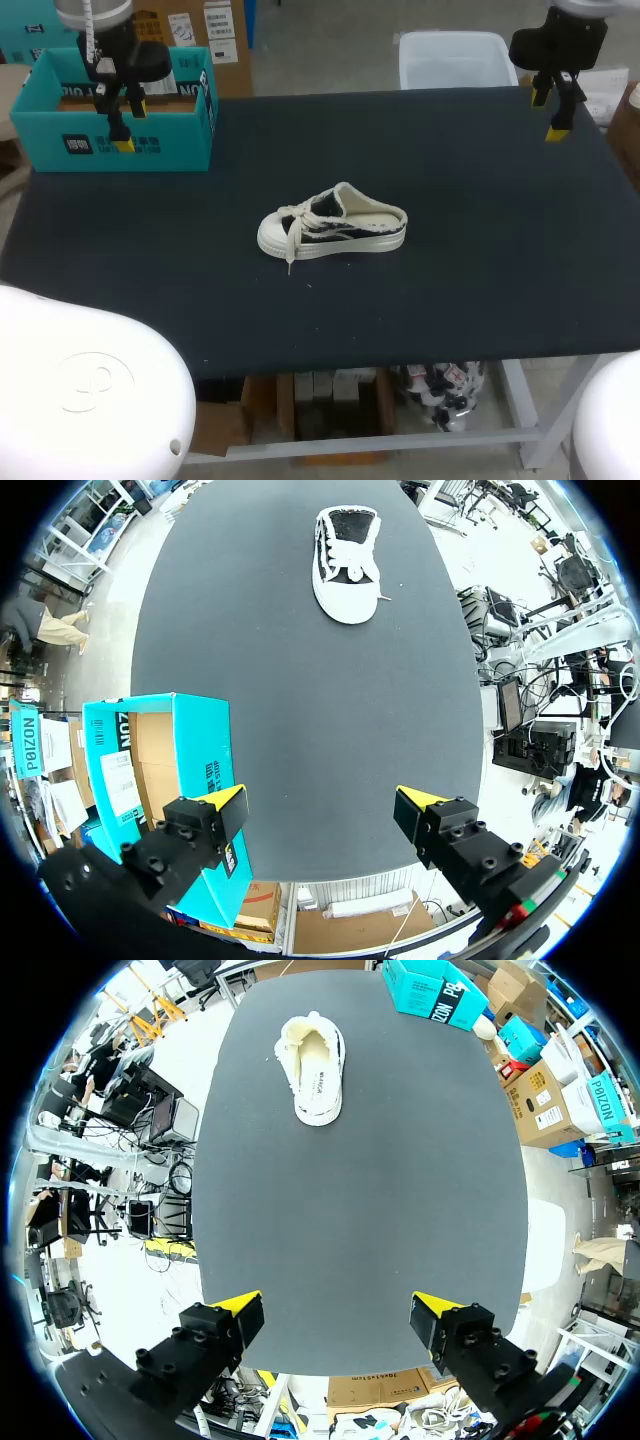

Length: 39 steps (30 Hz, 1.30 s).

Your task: Open the shoe tongue, take the insole out of the shoe, put the insole back into the shoe, and pack the shoe into the shoebox

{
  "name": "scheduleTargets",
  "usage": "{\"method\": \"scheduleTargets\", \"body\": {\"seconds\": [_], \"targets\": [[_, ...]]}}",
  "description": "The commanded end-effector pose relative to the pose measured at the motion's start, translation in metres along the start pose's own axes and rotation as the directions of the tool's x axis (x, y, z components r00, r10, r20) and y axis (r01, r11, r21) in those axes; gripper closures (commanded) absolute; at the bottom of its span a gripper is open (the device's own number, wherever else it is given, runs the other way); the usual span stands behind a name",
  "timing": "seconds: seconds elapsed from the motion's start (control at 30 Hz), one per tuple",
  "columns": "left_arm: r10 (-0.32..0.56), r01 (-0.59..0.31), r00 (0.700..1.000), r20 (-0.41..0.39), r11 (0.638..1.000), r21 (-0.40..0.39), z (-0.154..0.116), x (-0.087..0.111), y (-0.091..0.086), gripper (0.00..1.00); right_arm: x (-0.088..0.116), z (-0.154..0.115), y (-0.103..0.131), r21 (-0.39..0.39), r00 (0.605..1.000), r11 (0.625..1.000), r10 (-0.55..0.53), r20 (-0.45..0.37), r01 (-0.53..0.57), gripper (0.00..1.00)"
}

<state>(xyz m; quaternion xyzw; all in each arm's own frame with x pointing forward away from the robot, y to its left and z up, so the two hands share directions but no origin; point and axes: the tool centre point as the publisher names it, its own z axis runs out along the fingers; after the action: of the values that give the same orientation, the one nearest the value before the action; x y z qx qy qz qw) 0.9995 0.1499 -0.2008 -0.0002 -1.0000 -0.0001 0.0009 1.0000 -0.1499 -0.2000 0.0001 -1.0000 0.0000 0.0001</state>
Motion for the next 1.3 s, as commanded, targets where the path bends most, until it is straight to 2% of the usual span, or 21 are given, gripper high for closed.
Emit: {"method": "scheduleTargets", "body": {"seconds": [0.03,0.77,0.87,1.1,1.3], "targets": [[0.000,0.000,1.000,0.000,1.000,0.000,0.000,0.000,0.000,0.00,0.000,0.000,0.000,0.000,1.000,1.000,0.000,0.000,0.000,0.00],[0.000,0.000,1.000,-0.003,1.000,0.001,0.001,0.001,-0.001,0.00,0.000,0.000,0.000,0.000,1.000,1.000,0.000,0.000,0.000,0.00],[-0.031,0.031,0.999,-0.008,0.999,0.016,0.002,0.002,-0.004,0.00,0.001,0.003,0.006,-0.005,1.000,1.000,0.004,-0.003,-0.004,0.00],[-0.049,0.049,0.999,-0.003,0.999,0.022,0.001,0.013,-0.013,0.00,0.009,0.016,0.020,-0.079,0.999,0.996,0.038,0.002,-0.037,0.00],[-0.151,0.152,0.988,-0.022,0.988,0.005,-0.001,0.022,-0.028,0.00,0.016,0.025,0.032,-0.170,0.995,0.981,0.095,0.003,-0.093,0.00]]}}
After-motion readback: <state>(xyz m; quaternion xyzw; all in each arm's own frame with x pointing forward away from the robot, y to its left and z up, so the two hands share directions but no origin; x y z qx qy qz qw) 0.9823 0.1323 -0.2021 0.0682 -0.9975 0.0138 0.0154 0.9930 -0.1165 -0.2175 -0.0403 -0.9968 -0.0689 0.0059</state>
